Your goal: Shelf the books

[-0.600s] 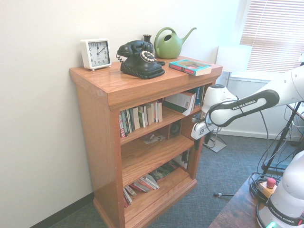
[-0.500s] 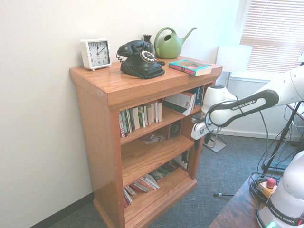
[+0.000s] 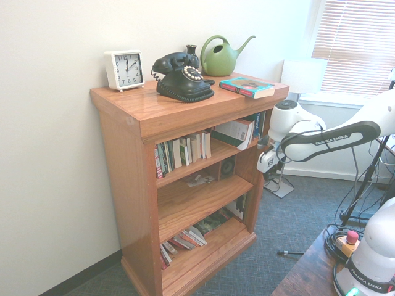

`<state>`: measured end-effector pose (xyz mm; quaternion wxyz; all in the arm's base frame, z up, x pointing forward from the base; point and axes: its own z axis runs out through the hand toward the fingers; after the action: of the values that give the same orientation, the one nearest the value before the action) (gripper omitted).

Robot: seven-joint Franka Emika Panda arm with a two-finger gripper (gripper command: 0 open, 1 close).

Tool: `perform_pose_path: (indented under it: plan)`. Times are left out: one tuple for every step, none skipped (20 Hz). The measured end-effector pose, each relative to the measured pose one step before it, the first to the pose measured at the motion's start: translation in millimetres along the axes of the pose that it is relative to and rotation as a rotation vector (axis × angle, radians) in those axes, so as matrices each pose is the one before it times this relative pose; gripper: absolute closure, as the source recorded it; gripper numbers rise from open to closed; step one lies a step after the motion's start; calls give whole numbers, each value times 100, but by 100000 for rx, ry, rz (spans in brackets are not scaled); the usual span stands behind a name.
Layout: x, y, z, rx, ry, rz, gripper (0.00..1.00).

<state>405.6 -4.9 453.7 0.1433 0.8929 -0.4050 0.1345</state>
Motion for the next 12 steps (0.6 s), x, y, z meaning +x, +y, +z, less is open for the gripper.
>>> perform_pose_path:
  plan:
    - [520,575,-1849,-3293,4634,309,0]
    - [663,565,-1955,-2965,4821,289,0]
    - [714,513,-1749,-2854,4894,417,0]
    - [750,442,-1546,-3033,4974,418,0]
    - [735,333,-1225,-3409,5095,300,0]
    - [679,316,-994,-3695,4305,157,0]
    - [565,236,-782,-3613,3642,-180,0]
    - [498,186,-818,-3333,3100,-346,0]
    - [469,101,-919,-2567,2644,-433,0]
    - [406,-9,-967,-1944,2252,-455,0]
    - [412,-56,-960,-1735,2214,-380,0]
    - [435,-60,-871,-1770,2028,-395,0]
